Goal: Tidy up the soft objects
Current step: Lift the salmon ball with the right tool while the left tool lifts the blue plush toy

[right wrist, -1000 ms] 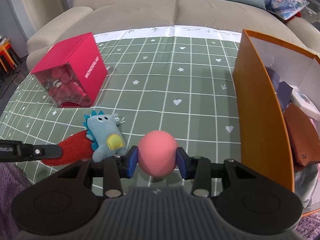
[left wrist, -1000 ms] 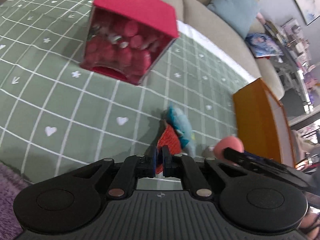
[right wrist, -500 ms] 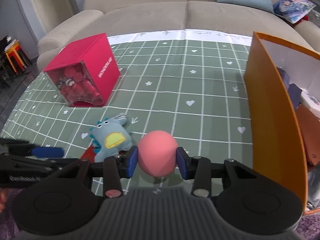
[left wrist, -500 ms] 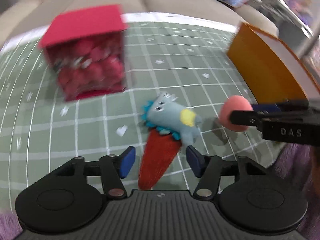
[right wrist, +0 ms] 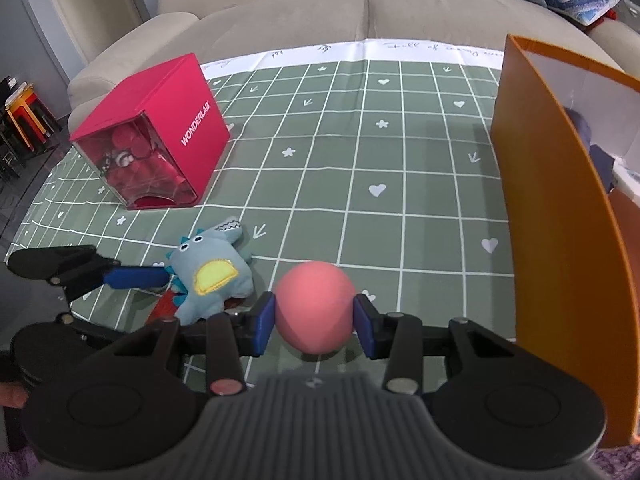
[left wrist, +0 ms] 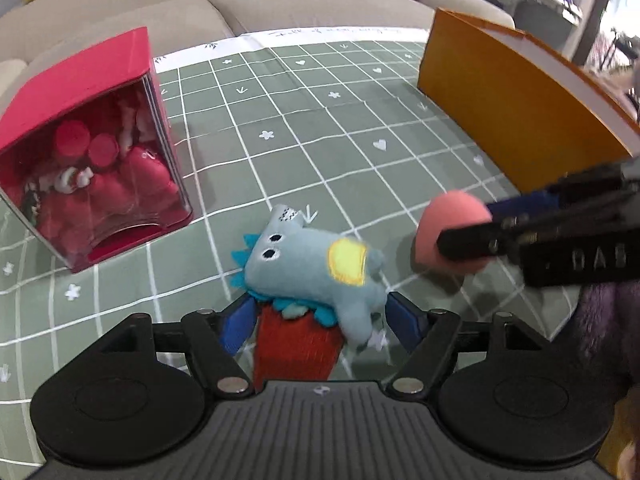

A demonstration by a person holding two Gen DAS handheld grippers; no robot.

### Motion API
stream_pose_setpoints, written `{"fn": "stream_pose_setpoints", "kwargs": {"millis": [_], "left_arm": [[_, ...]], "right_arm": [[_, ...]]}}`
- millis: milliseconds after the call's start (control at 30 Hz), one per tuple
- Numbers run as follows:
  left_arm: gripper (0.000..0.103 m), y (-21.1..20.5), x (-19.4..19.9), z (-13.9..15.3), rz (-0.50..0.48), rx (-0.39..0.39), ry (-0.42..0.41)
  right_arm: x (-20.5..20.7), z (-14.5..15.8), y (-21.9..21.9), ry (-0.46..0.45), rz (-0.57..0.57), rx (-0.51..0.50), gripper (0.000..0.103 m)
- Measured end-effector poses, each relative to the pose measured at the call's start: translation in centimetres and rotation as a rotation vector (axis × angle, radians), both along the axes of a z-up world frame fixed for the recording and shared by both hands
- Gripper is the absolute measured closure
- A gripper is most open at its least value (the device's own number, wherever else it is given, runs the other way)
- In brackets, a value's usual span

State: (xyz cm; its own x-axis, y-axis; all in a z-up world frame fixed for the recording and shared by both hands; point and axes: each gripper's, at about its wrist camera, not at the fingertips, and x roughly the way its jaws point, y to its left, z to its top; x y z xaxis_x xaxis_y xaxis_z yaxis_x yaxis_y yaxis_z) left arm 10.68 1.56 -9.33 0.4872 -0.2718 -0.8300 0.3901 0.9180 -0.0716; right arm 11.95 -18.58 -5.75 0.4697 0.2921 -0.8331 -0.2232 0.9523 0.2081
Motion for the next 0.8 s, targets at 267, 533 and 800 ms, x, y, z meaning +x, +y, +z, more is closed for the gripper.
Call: {"fn": "stream_pose_setpoints", "kwargs": {"millis": [267,533,800], "left_arm": [[0.024,-0.1,0.6,-0.8,0.039,-0.041,-0.039],[0.054,-0.2,0.2,-0.5,0.028,-0.042,-0.081],[0.054,-0.4,-1.1,1.9,0.015,-0.055,-0.129]], "right_arm": [[0.2,-0.9,0.4,-0.003,0.023,-0.012,0.060],[0.0,-0.9,0.9,-0.037,0.050,-0.041,0.062],[-0.5,0.5,0.6,-0.070,0.048,-0.020,0.064]]}}
